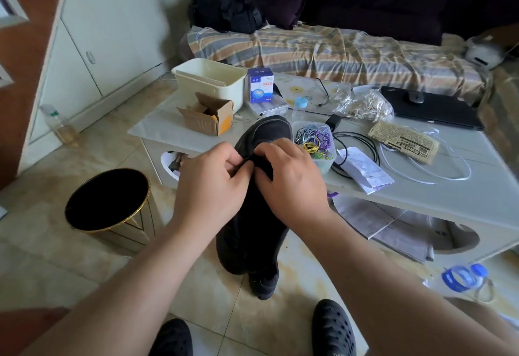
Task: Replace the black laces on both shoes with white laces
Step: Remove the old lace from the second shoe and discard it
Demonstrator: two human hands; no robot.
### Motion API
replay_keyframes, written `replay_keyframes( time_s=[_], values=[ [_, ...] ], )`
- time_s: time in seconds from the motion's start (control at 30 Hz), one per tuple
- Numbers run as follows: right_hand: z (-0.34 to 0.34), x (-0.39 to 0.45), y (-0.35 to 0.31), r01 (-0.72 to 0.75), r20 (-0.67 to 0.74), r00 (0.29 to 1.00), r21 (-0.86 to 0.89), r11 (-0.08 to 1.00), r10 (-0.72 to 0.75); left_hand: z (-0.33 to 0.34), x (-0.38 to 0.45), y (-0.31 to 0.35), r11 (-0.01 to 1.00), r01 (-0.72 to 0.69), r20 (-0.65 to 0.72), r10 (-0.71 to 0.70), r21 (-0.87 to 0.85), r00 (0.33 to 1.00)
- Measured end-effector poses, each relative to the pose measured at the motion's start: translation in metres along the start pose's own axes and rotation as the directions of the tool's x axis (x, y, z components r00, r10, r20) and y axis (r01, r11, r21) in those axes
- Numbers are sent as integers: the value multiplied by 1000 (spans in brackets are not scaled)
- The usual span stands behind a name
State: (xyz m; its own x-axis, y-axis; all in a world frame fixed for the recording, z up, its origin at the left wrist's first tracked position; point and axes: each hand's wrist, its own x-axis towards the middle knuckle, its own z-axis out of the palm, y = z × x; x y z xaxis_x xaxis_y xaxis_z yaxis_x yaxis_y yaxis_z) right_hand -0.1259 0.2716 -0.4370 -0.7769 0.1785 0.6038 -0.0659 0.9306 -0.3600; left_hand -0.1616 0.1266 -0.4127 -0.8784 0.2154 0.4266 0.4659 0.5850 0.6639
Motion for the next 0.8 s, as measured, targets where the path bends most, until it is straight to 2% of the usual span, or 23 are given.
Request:
replay_keyframes(
  time_s=[0.2,0.27,0.3,0.33,0.4,0.43,0.47,0.53,0.6,0.63,0.7,0.73,0.8],
  values=[
    [-6,3,8,-52,17,998,-23,998,53,4,-8,5,1000,-18,43,19,-11,999],
    [-10,4,5,-67,36,997,25,997,66,2,-5,3,999,30,63,-29,-22,998],
    [-13,6,7,-122,35,992,76,990,120,0,-2,1,998,63,63,-62,-27,996],
    [-17,10,12,-235,33,972,141,962,233,-3,4,-3,995,92,52,-91,-25,995],
    [-29,19,33,-540,56,834,289,790,549,-13,15,-12,989,148,20,-148,-18,989],
    [-34,22,44,-630,85,761,331,703,643,-17,19,-16,985,173,16,-173,-23,985],
    [-36,22,52,-668,127,732,324,670,669,-20,20,-19,983,182,20,-182,-26,983],
    [-36,18,56,-643,222,766,251,723,604,-20,18,-19,988,152,45,-151,-9,987],
    [-31,14,47,-550,248,833,265,792,495,-16,13,-17,994,106,68,-107,11,992],
    [-31,14,40,-458,201,887,263,849,416,-14,11,-16,996,86,79,-88,21,993],
    [-29,13,25,-170,93,984,202,965,154,-10,11,-16,997,68,102,-72,38,992],
    [-25,11,21,-57,79,996,140,988,47,-7,11,-16,997,63,112,-67,40,991],
    [-16,8,14,6,139,990,39,999,-11,-3,9,-14,998,61,139,-65,35,988]
  ],
)
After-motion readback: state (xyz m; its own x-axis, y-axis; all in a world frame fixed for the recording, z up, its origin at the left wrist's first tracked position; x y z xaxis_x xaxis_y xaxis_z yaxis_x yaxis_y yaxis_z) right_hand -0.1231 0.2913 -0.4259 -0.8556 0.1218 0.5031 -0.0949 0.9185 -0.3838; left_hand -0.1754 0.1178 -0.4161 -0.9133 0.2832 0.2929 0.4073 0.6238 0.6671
